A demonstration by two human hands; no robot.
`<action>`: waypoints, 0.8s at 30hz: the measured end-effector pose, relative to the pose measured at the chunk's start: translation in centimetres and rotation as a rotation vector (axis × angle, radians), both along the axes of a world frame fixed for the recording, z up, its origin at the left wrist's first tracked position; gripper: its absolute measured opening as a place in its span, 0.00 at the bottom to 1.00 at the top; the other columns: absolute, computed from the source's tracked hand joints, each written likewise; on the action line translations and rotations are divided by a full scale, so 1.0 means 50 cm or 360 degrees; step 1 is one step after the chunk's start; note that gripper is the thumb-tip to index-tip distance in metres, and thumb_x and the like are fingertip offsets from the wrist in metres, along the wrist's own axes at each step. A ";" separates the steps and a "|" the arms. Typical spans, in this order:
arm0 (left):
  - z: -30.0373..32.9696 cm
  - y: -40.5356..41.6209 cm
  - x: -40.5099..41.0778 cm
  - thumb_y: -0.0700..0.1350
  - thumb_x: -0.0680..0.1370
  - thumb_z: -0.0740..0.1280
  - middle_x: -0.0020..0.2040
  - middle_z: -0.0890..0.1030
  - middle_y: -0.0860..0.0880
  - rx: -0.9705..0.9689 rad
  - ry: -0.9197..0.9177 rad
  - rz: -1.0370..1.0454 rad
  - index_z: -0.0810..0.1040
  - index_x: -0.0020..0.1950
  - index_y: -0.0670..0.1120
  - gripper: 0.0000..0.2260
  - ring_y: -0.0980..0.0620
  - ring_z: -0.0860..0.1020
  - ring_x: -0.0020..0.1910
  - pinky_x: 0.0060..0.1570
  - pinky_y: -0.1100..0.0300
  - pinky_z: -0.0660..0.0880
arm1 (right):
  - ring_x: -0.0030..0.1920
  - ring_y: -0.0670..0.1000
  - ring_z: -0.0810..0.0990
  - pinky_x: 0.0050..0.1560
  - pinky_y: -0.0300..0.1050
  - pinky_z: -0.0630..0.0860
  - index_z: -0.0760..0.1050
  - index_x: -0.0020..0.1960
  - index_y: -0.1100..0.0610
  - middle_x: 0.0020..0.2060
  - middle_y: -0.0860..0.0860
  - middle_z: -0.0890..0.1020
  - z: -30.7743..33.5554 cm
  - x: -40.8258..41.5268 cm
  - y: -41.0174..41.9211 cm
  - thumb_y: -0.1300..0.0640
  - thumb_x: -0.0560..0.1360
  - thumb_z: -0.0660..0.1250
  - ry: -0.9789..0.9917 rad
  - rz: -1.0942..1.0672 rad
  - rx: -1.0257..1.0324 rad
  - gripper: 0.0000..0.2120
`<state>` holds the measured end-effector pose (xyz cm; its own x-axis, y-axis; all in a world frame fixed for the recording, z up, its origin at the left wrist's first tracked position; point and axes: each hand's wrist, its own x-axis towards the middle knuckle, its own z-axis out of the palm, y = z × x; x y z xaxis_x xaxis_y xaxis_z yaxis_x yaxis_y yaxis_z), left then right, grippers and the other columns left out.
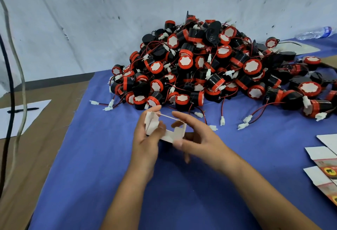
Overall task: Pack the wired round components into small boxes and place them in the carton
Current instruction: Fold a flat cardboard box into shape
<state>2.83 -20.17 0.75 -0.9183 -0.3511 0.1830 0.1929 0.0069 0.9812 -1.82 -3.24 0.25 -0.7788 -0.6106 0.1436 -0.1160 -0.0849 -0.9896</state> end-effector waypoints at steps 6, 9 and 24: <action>0.004 -0.003 0.001 0.42 0.75 0.67 0.62 0.84 0.48 0.0124 0.0002 -0.0168 0.80 0.65 0.61 0.22 0.42 0.81 0.63 0.62 0.46 0.78 | 0.33 0.53 0.79 0.30 0.48 0.79 0.78 0.67 0.51 0.51 0.53 0.82 0.008 -0.012 -0.001 0.57 0.78 0.72 -0.0114 -0.0128 -0.0190 0.18; 0.005 0.013 0.003 0.48 0.75 0.72 0.68 0.81 0.47 0.0010 -0.0015 -0.0357 0.76 0.71 0.64 0.25 0.42 0.77 0.70 0.70 0.42 0.73 | 0.28 0.52 0.77 0.24 0.46 0.76 0.78 0.63 0.51 0.49 0.53 0.81 0.000 -0.017 0.002 0.62 0.81 0.69 0.0040 -0.0401 -0.0033 0.13; 0.010 0.065 0.003 0.47 0.84 0.65 0.66 0.81 0.56 0.0001 0.0318 0.0461 0.80 0.64 0.59 0.11 0.51 0.79 0.66 0.65 0.39 0.77 | 0.32 0.62 0.81 0.29 0.54 0.80 0.61 0.41 0.55 0.37 0.56 0.80 -0.006 0.031 -0.039 0.58 0.82 0.68 0.0156 -0.0375 -0.0236 0.17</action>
